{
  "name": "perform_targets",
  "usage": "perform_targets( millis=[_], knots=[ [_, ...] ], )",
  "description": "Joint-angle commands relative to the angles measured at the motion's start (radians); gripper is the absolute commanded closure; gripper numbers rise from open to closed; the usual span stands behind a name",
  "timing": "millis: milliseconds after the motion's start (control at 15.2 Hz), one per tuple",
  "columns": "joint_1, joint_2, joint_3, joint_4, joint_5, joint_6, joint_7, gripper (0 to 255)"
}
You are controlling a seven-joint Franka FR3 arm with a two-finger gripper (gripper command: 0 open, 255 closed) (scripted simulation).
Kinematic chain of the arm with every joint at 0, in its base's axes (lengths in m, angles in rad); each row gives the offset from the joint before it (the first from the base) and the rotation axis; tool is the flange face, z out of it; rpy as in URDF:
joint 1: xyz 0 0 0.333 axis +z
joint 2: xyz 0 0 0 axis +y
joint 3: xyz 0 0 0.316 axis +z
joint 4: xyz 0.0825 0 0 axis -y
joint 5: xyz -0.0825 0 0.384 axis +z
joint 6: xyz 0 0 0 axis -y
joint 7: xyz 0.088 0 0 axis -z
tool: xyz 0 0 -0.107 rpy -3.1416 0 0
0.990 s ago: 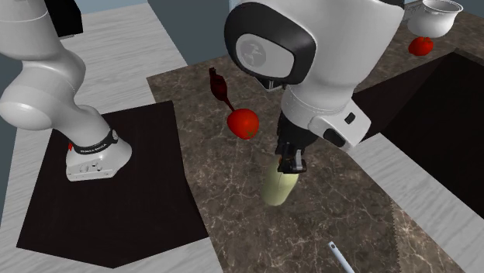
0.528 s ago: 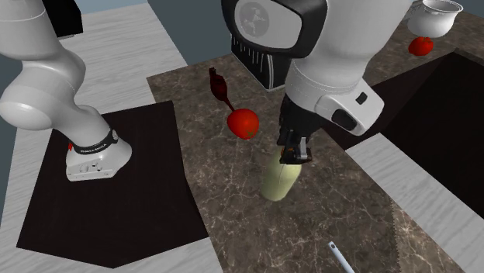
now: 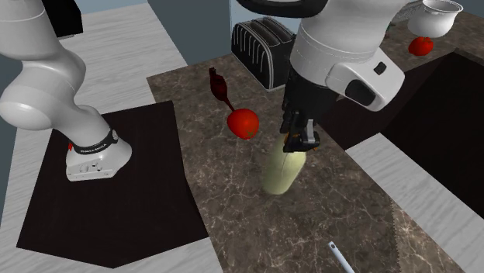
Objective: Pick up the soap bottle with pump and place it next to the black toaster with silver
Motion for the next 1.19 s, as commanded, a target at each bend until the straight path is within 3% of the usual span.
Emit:
perform_targets(
  millis=[0,1122],
  knots=[
    [-0.003,0.004,-0.001,0.032,0.001,-0.029,0.001,255],
    [-0.053,0.079,-0.005,0.372,0.034,-0.297,-0.001,255]
  ],
)
